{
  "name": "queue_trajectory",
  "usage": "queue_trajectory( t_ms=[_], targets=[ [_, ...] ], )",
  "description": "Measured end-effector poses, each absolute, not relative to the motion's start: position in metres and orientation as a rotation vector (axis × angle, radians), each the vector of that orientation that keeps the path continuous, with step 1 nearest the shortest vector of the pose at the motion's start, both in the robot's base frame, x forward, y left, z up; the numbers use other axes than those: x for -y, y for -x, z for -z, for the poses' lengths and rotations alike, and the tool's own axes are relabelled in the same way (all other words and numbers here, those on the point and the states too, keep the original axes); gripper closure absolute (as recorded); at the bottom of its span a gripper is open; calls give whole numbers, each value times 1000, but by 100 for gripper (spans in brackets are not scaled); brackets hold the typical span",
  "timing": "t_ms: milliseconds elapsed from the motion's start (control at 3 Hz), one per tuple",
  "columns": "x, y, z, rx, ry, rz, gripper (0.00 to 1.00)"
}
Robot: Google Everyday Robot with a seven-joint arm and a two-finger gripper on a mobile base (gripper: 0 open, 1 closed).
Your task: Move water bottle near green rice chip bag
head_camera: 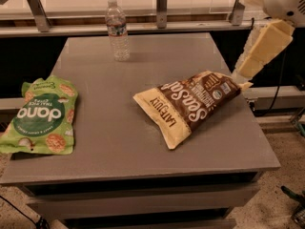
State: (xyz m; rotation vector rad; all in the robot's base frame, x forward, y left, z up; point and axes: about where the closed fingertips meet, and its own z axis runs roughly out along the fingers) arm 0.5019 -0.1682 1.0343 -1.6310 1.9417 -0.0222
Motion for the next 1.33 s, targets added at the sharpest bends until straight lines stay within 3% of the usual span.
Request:
queue_trajectory(
  t_ms=[667, 1333],
  targets=[
    [77, -583, -971, -1784, 1698, -126, 0],
    [42, -608, -956, -1648, 1691, -123, 0]
  ],
)
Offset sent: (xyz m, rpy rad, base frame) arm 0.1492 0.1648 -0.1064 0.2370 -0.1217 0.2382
